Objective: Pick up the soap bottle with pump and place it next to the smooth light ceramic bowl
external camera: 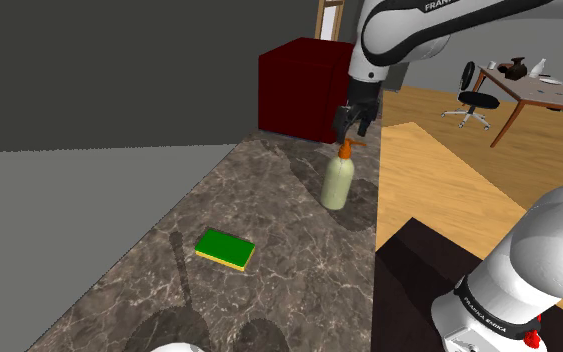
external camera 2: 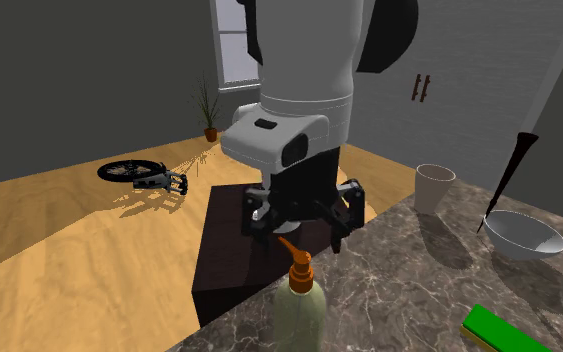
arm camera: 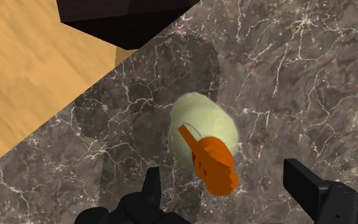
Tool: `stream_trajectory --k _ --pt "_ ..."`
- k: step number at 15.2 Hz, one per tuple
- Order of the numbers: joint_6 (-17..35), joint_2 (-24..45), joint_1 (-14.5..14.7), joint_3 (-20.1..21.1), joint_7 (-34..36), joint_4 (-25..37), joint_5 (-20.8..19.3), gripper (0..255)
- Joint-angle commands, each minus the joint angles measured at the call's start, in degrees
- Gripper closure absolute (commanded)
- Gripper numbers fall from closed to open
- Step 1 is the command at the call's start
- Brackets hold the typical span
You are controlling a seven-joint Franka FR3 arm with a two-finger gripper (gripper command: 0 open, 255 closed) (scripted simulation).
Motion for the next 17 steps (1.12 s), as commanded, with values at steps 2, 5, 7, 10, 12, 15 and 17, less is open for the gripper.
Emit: stream_trajectory --k 2,5,7,10,12,15,17 --pt "2.62 0.86 0.03 0.07 0.05 -1.73 -0.01 0" --pt "5.09 1.75 0.05 0.09 0.03 -3.32 0.03 0" --pt "5.57 1.93 0.06 0.1 0.03 -3.61 0.04 0" --pt "5.57 1.94 0.06 0.1 0.03 -3.61 0.04 0" --pt "5.57 1.94 0.06 0.1 0.03 -3.61 0.04 0" --pt "5.56 1.93 0.06 0.1 0.03 -3.6 0.04 255" --pt "5.56 1.93 0.06 0.1 0.03 -3.6 0.04 255"
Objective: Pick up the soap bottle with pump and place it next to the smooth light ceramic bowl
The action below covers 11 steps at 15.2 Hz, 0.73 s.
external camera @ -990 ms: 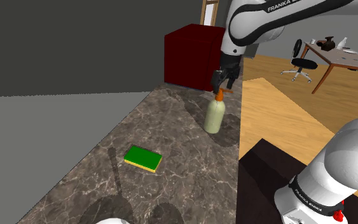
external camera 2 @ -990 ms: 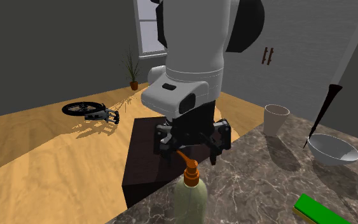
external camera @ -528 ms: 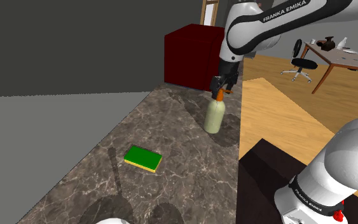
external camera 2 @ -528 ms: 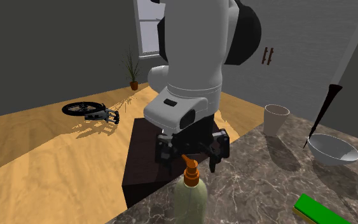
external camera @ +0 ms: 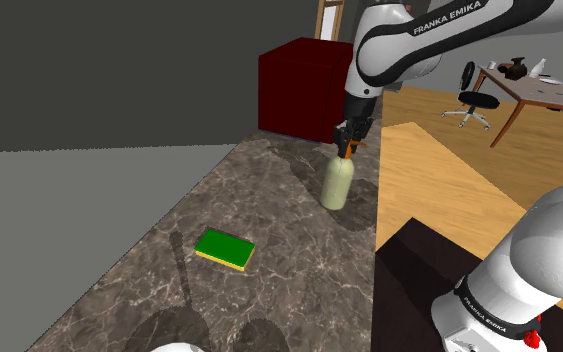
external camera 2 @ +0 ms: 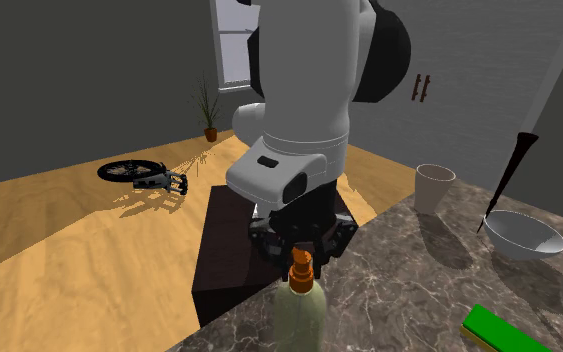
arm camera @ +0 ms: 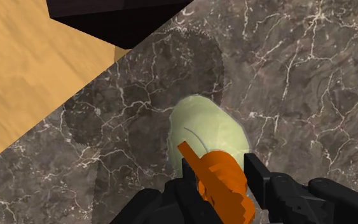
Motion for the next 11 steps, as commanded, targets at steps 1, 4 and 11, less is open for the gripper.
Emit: stream_trajectory --k 1,4,11 --pt "0.0 -0.01 0.0 0.0 0.0 0.01 0.0 255" --pt "0.0 0.0 0.0 0.0 0.0 0.02 0.0 255" --pt "-4.11 -1.53 -0.01 -0.01 0.07 2.6 -0.05 255"
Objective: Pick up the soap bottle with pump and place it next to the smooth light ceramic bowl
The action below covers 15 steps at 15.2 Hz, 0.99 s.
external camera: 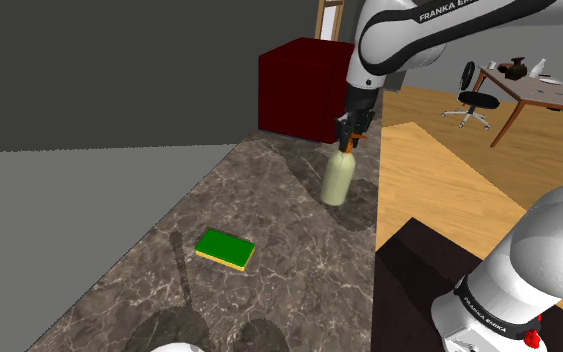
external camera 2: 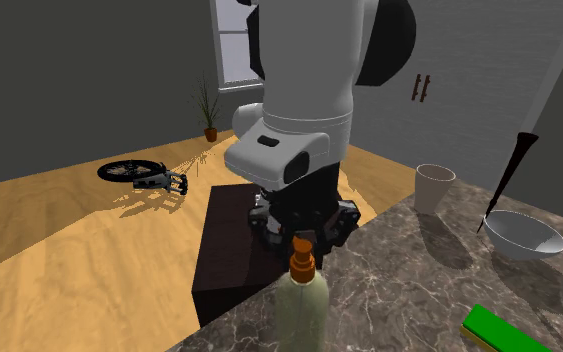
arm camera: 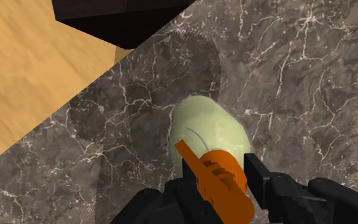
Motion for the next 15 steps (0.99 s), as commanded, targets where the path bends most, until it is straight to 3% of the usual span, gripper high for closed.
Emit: stream_trajectory --k 1,15 --pt "-1.75 -0.69 -0.05 -0.06 -0.05 1.06 -0.04 255" --pt "-12.88 -2.91 -0.07 -0.09 0.12 9.97 -0.13 255"
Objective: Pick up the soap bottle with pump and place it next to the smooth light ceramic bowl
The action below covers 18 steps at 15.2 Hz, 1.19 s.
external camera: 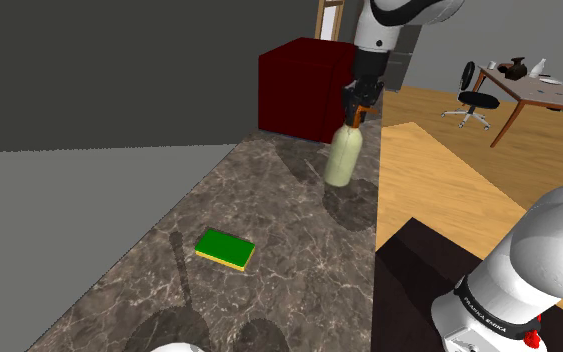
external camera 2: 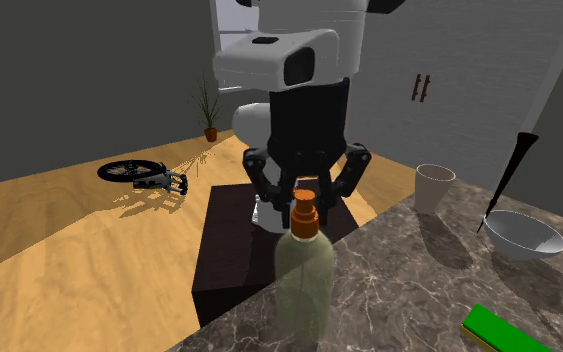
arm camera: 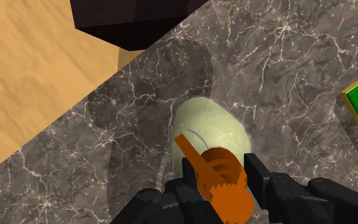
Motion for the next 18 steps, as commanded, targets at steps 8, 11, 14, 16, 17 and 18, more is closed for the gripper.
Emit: stream_trajectory --k 8,11,14,16,17,18 --pt "-7.25 -0.34 -0.03 -0.06 0.04 6.92 -0.05 255" --pt "-9.55 -0.18 -0.03 -0.07 0.08 9.38 -0.06 255" --pt "-11.85 0.1 -0.03 -0.07 0.11 11.95 -0.06 255" --pt "-13.38 0.34 -0.03 -0.08 0.13 13.73 -0.07 255" --pt "-14.14 0.48 -0.03 -0.08 0.14 14.63 -0.07 255" --pt "-14.91 0.64 -0.03 -0.08 0.15 15.55 -0.07 255"
